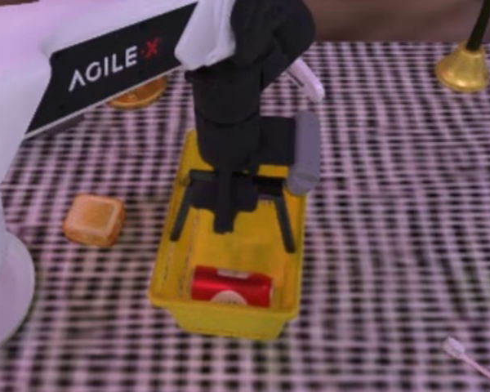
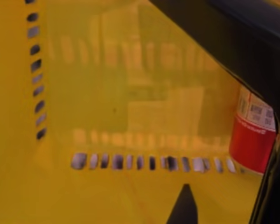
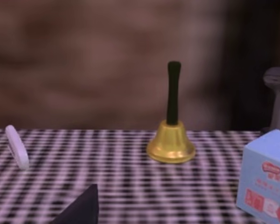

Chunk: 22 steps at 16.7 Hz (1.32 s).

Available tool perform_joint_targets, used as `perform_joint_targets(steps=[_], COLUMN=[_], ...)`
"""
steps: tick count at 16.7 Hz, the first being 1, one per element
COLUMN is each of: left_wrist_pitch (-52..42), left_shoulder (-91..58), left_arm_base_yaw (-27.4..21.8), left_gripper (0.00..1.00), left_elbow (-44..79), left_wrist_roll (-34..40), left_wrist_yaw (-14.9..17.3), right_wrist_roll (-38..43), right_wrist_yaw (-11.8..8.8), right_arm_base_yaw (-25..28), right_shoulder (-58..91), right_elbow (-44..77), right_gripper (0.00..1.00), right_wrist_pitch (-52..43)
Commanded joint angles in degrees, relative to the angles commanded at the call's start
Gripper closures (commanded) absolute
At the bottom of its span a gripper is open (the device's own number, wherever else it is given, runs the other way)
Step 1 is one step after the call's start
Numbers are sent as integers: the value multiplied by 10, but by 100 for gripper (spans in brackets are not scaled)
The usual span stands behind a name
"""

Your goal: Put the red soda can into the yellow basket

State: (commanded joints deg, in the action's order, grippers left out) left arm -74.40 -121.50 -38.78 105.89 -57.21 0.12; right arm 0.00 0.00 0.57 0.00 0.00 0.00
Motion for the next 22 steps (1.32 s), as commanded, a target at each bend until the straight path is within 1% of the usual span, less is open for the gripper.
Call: perform_joint_targets(steps=[18, 20, 22], left_wrist_pitch=[-2, -25, -67], left_shoulder=[0, 5, 13], left_arm_base_yaw=[1, 9, 21], left_gripper=[100, 100, 100], left_elbow=[2, 21, 49], left_wrist_roll=[-2, -6, -14], left_wrist_yaw=[0, 0, 0], right_wrist_roll=[0, 0, 0], right_wrist_yaw=[0, 0, 0], right_arm_base_yaw=[0, 0, 0], right_shoulder=[0, 0, 0], right_elbow=[0, 0, 0], right_gripper=[0, 0, 0], right_wrist_pitch=[0, 0, 0])
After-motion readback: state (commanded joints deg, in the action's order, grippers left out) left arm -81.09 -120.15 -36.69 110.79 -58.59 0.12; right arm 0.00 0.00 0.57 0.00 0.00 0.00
